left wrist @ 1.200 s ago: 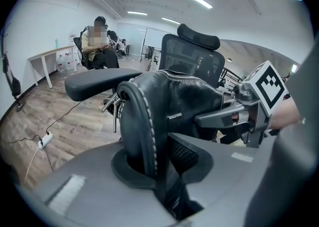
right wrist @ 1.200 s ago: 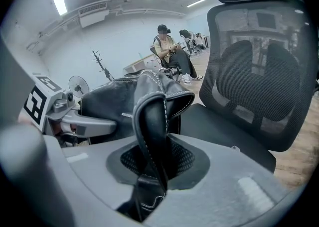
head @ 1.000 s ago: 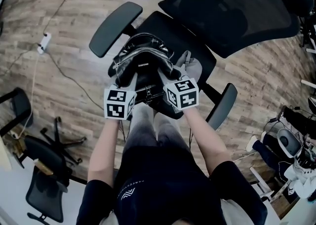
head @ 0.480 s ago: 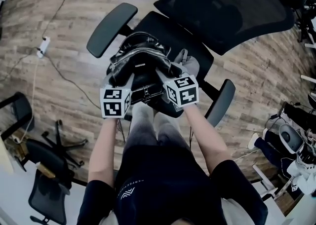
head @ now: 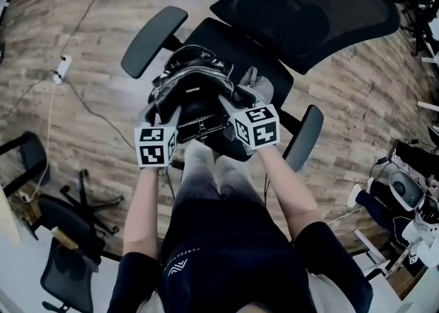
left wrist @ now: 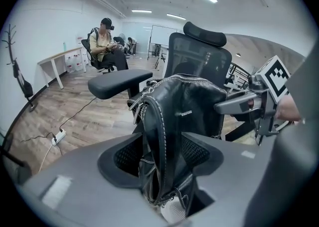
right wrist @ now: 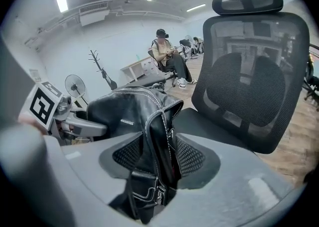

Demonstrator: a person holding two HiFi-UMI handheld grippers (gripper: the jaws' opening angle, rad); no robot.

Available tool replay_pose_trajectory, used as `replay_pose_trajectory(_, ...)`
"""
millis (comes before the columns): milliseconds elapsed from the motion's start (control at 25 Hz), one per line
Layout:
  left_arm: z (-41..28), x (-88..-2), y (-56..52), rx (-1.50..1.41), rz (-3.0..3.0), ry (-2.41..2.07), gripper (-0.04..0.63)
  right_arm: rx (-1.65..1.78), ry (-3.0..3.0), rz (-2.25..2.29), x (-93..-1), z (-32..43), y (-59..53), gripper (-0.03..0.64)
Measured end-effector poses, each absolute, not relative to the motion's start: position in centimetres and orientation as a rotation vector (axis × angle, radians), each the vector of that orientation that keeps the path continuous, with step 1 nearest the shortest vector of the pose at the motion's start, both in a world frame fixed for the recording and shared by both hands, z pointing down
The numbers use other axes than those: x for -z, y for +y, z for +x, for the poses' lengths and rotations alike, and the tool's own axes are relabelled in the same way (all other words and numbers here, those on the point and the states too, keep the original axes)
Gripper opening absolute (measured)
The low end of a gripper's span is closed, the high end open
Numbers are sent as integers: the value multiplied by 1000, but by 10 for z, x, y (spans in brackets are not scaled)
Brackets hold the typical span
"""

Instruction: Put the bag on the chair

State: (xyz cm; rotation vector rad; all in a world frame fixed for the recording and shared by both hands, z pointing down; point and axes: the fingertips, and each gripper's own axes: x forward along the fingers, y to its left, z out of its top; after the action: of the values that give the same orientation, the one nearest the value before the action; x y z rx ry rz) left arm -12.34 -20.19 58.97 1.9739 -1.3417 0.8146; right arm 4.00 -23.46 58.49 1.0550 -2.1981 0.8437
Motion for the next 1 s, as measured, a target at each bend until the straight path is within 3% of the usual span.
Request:
replay_pose_trajectory(760, -137, -550, -172, -730, 1964, -1438, 247, -848, -2219, 1093, -546, 53, -205, 199)
replay_pose_trajectory(1000, -126, -538, -160, -713, 1983, -1428, 211, -856, -2220, 1085, -540, 58, -192, 170)
